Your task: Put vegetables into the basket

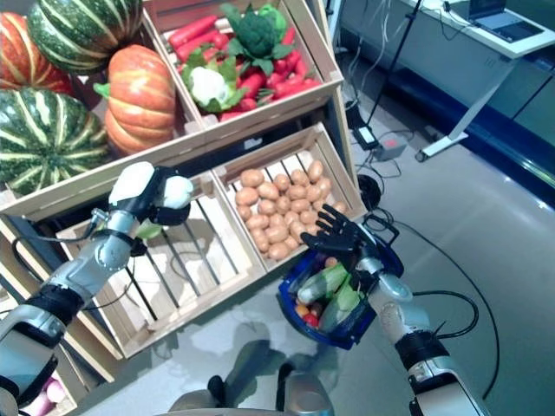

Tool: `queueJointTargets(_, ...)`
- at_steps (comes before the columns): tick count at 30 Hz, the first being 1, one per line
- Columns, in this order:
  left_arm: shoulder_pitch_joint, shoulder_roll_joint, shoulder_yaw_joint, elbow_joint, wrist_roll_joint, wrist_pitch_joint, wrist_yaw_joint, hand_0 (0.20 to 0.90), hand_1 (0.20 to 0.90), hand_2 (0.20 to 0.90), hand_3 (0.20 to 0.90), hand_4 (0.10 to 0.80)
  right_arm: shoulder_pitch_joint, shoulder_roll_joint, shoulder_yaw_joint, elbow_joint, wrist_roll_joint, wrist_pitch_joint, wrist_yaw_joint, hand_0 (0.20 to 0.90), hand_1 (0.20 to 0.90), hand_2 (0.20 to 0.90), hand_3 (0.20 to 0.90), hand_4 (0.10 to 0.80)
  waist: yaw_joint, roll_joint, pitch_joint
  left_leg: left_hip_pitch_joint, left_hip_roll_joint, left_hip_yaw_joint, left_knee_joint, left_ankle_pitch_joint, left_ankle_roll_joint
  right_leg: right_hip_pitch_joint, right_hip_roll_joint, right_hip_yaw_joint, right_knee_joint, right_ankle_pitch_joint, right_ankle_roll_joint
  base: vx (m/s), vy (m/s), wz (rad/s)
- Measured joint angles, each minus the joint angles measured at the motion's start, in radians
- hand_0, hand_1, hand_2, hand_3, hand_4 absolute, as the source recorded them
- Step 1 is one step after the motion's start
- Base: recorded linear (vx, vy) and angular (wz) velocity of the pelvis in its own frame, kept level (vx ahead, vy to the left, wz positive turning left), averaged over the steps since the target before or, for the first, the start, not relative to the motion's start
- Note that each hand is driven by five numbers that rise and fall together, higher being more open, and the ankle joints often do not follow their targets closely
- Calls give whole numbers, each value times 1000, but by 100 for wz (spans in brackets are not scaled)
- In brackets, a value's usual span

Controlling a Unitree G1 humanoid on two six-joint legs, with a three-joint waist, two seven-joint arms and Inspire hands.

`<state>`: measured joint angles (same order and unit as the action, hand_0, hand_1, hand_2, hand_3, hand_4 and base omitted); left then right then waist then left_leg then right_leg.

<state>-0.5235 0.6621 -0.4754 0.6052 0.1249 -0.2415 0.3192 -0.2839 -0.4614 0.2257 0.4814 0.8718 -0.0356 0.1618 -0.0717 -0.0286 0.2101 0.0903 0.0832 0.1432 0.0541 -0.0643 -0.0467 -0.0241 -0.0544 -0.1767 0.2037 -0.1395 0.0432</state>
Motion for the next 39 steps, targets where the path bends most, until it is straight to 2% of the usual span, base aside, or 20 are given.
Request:
queueJointTargets(4, 77, -140, 52, -52, -202, -1, -86, 300, 300, 300, 300, 400, 25, 86, -22, -37, 0, -2, -9, 900, 900, 900, 900, 800, 4, 25, -23, 35, -8, -4, -73, 26, 17, 74, 5, 3, -149, 69, 21, 27, -6, 7)
queueJointTargets(9, 159, -243, 72, -144, -417, -1, -163, 300, 300, 300, 300, 400, 26, 122, -1, -81, -2, -4, -19, 900, 900, 900, 900, 800, 9, 25, -30, 41, -28, -21, -119, 51, 30, 125, 1, 7, -280, 136, 35, -16, -8, 10)
queueJointTargets(13, 174, -284, 71, -170, -502, -1, -205, 300, 300, 300, 300, 400, 12, 116, 39, -105, -54, -3, -17, 900, 900, 900, 900, 800, 21, 24, -32, 42, -31, -32, -134, 62, 31, 131, 0, 6, -292, 143, 37, -4, -20, 9)
queueJointTargets(16, 174, -292, 71, -203, -564, 0, -222, 300, 300, 300, 300, 400, 10, 92, 64, -128, -88, 14, 0, 900, 900, 900, 900, 800, 40, 23, -32, 42, -32, -36, -134, 65, 31, 132, 0, 4, -292, 145, 37, 5, -12, 4)
queueJointTargets(20, 174, -293, 73, -258, -565, 0, -227, 300, 300, 300, 300, 400, -28, 61, 101, -132, -90, 80, 42, 900, 900, 900, 900, 800, 51, 15, -37, 43, -32, -55, -134, 73, 29, 142, 0, 2, -292, 145, 37, 5, -6, 12)
queueJointTargets(28, 173, -290, 71, -269, -561, 9, -243, 300, 300, 300, 300, 400, -115, 39, 146, -129, -123, 203, 149, 900, 900, 900, 900, 800, 62, 6, -43, 45, -34, -68, -134, 84, 27, 150, 2, -3, -292, 150, 33, 2, 5, 6)
queueJointTargets(39, 176, -240, 47, -269, -549, 42, -290, 300, 300, 300, 300, 400, -145, 25, 147, -81, -119, 315, 282, 900, 900, 900, 900, 800, 67, -21, -62, 46, -35, -82, -134, 91, 26, 157, 2, -2, -292, 150, 33, 2, 1, 3)
